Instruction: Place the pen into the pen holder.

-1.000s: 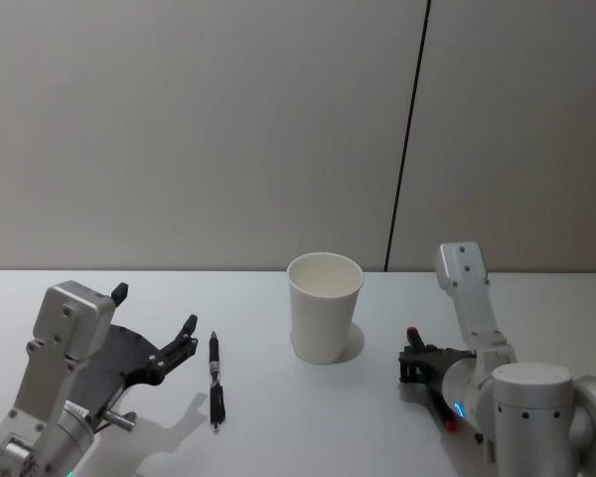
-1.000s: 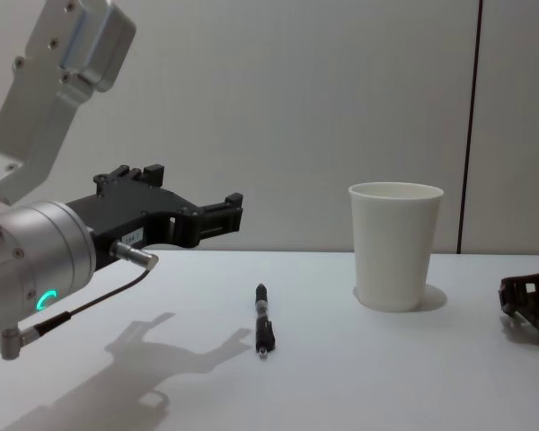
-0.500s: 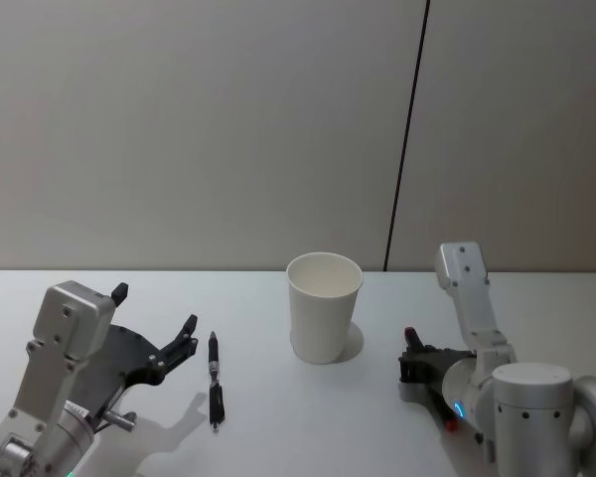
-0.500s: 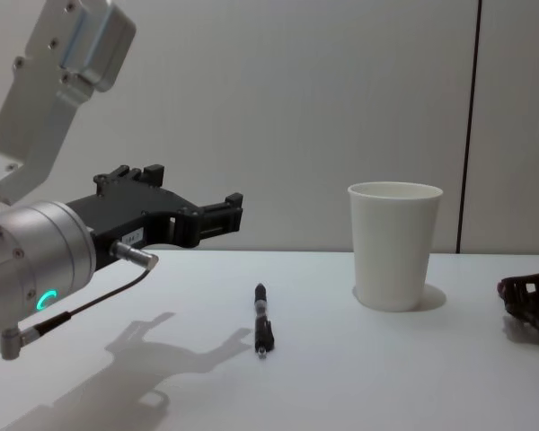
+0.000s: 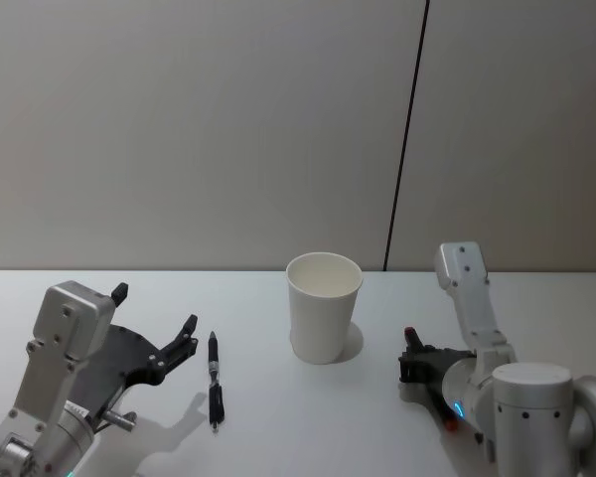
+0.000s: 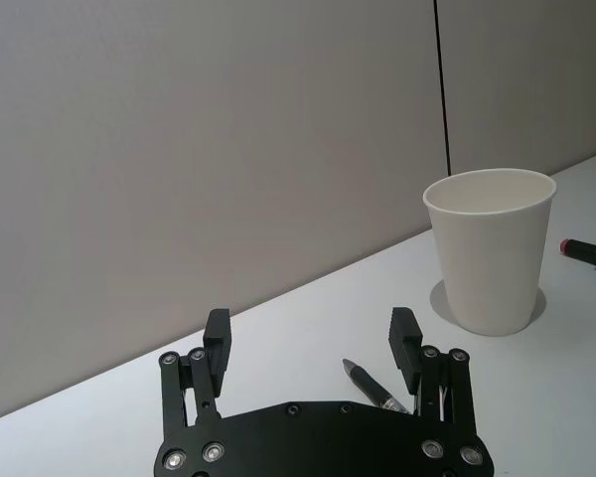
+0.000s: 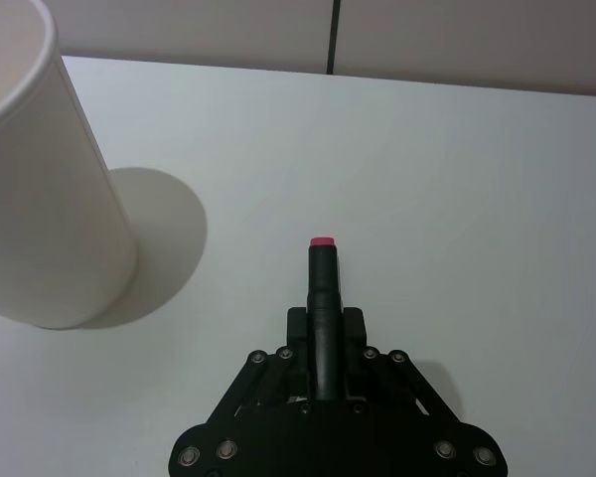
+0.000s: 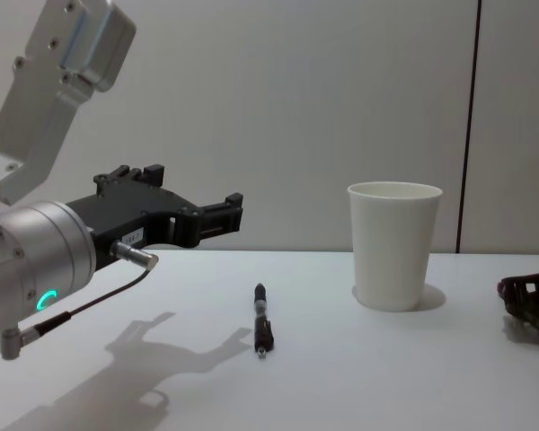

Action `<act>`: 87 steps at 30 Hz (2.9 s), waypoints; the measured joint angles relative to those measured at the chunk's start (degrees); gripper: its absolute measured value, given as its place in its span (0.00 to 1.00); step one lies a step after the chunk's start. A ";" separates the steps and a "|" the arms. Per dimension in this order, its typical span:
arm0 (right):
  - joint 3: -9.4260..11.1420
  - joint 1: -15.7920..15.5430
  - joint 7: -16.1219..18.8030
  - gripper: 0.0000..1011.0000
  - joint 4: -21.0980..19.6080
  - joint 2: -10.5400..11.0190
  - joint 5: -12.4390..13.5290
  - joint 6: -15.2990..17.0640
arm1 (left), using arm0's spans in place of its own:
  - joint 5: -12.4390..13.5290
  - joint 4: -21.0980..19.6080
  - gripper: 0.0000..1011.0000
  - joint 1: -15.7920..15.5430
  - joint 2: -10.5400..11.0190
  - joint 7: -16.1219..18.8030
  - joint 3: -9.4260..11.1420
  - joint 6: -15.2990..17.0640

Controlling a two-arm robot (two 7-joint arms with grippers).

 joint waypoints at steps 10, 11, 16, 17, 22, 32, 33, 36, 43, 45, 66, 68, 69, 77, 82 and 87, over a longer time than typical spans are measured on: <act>0.13 -0.23 0.08 0.20 -0.20 -0.01 -0.55 -2.83 | 0.00 0.00 0.99 0.00 0.00 0.00 0.00 0.00; 0.17 -0.24 0.07 0.20 -0.24 0.00 -0.58 -3.15 | 0.00 0.00 0.99 0.00 0.00 0.00 0.00 0.00; 0.48 -0.24 -0.07 0.20 -0.87 0.06 -1.04 -5.62 | 0.00 0.00 0.99 0.00 0.00 0.00 0.00 0.00; 0.58 -0.24 -0.13 0.20 -1.15 0.07 -1.17 -6.45 | 0.00 0.00 0.99 0.00 -0.01 0.00 0.00 0.00; 0.89 -0.29 -0.32 0.20 -2.04 0.08 -1.66 -9.49 | 0.00 0.00 0.99 0.00 0.00 0.00 0.00 0.00; 1.49 -0.49 -0.92 0.20 -4.03 -0.11 -2.80 -16.88 | 0.00 0.00 0.99 0.00 0.00 0.00 0.00 0.00; 1.50 -0.50 -0.94 0.20 -4.17 -0.14 -2.86 -17.40 | 0.00 0.00 0.99 0.00 0.00 0.00 0.00 0.00; 1.55 -0.53 -0.96 0.20 -4.79 -0.29 -3.24 -20.49 | 0.00 0.00 0.99 0.00 0.00 0.00 0.00 0.00; 1.52 -0.53 -0.77 0.20 -5.61 -0.59 -3.72 -25.21 | 0.00 0.00 0.99 0.00 0.00 0.00 0.00 0.00; 1.48 -0.48 -0.64 0.20 -5.89 -0.71 -3.85 -26.91 | 0.00 0.00 0.99 0.00 0.00 0.00 0.00 0.00; -0.60 0.03 1.24 0.20 -5.08 -1.80 -6.49 -38.51 | 0.00 0.00 0.99 0.00 0.00 0.01 0.00 0.00; -1.15 0.07 1.43 0.20 -4.74 -1.95 -6.89 -38.74 | 0.00 0.00 0.99 0.00 0.00 0.00 0.00 0.00; -1.52 0.13 1.51 0.20 -4.53 -2.05 -7.08 -38.87 | 0.00 0.00 0.99 0.00 0.00 0.00 0.00 0.00; -4.22 0.61 2.46 0.20 -2.65 -3.25 -8.77 -40.93 | 0.00 0.00 0.99 0.00 0.00 0.00 0.00 0.00; -5.05 1.10 2.76 0.20 -2.15 -3.98 -9.46 -42.66 | 0.00 0.00 0.99 0.00 0.00 0.00 0.00 0.00; -5.36 1.65 2.78 0.20 -1.78 -4.50 -9.98 -43.70 | 0.00 0.00 0.99 0.00 0.00 0.00 0.00 0.00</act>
